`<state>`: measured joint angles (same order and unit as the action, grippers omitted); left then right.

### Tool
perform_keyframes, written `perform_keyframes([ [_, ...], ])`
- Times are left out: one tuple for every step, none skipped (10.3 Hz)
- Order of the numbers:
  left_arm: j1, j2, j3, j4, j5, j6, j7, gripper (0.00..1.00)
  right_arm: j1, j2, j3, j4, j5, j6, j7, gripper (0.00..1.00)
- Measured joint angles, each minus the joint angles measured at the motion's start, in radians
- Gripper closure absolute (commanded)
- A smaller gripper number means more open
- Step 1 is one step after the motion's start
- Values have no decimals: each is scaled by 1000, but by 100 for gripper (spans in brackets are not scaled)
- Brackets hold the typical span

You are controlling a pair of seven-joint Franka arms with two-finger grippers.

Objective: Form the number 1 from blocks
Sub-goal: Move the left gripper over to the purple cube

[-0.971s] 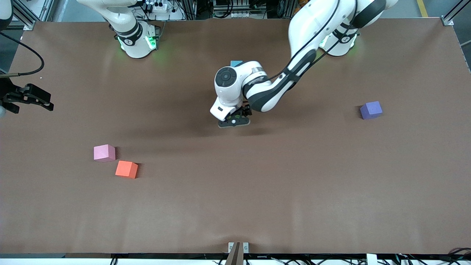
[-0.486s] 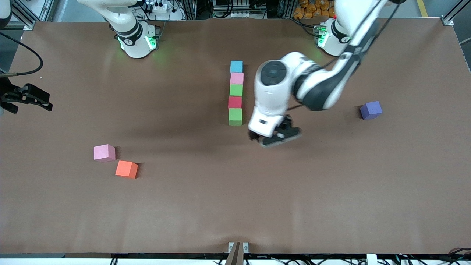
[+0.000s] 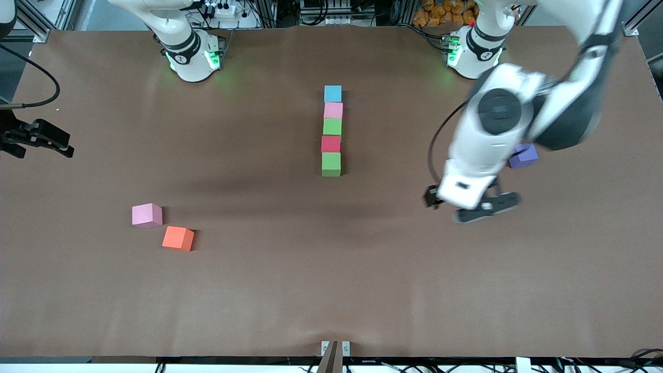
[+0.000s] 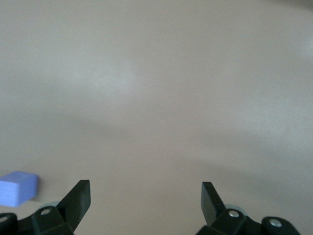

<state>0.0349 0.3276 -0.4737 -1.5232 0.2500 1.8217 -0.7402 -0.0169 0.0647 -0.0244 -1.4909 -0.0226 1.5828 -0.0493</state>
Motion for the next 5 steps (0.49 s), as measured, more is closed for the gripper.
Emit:
perform_keyframes([
  [76,-62,-10,-25,-61,-30,83,0,-1,0,0,2,0,0,0,0],
  [128,-117,-16,-57,-105,-65,137,0,-1,1,0,3,0,0,0,0],
  [138,-155,-8,-85,-124,-99,154,0,-1,1,0,3,0,0,1,0],
  [103,-179,34,-105,-145,-114,159,0,-1,1,-1,3,0,0,1,0],
  [29,-201,129,-116,-189,-125,190,0,-1,1,-1,3,0,0,1,0],
])
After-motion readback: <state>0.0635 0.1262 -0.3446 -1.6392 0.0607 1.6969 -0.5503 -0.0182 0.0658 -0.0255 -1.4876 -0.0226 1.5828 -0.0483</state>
